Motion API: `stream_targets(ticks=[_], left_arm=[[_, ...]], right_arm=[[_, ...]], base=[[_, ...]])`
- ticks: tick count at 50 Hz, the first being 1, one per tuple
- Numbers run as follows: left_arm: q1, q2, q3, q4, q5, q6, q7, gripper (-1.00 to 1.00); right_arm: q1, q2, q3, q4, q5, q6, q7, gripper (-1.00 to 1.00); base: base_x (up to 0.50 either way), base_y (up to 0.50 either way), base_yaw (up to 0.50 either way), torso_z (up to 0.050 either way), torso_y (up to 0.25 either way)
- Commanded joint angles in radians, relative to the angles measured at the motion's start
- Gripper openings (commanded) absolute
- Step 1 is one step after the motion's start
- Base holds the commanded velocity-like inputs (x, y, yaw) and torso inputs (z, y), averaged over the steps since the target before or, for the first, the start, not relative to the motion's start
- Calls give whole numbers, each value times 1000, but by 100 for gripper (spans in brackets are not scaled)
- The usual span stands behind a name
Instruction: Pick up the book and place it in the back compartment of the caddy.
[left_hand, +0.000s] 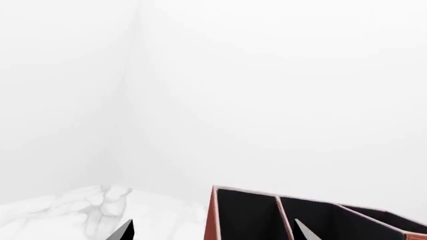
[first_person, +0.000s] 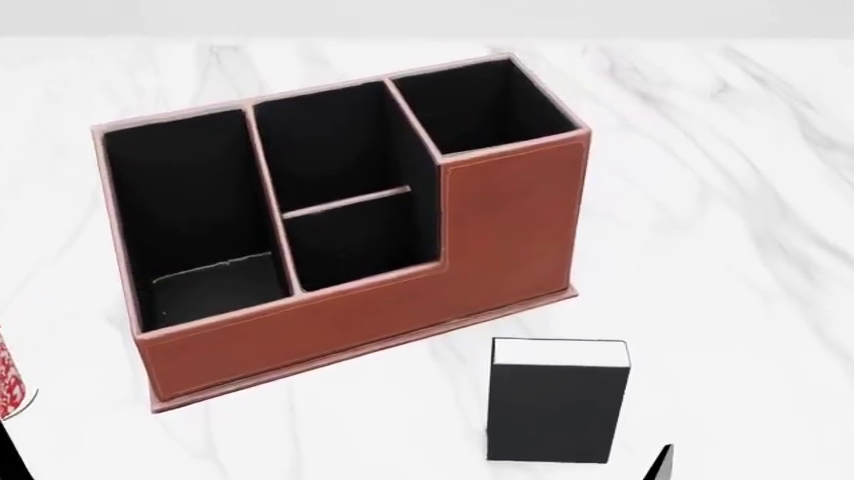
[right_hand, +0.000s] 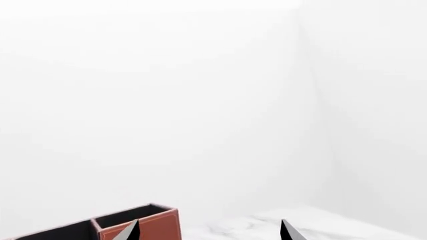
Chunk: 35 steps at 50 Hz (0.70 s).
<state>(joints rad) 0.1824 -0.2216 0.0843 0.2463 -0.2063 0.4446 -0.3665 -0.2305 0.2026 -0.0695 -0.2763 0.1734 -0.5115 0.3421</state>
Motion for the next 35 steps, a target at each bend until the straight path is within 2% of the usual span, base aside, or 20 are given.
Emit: stream_targets(ticks=[1, 15, 35], left_arm=[[-1, -5, 4, -1, -2, 2, -6, 100], [-1, -9, 7, -2, -4, 7, -13, 100], [-3, -16, 13, -6, -6, 12, -23, 100]], right_arm=[[-3, 4, -4, 3, -4, -17, 5, 100], [0, 11, -13, 4, 6, -15, 11, 100], [-3, 17, -20, 5, -3, -32, 22, 100]], base=[[254, 0, 0, 0, 0], [247, 0, 0, 0, 0], [111, 0, 0, 0, 0]])
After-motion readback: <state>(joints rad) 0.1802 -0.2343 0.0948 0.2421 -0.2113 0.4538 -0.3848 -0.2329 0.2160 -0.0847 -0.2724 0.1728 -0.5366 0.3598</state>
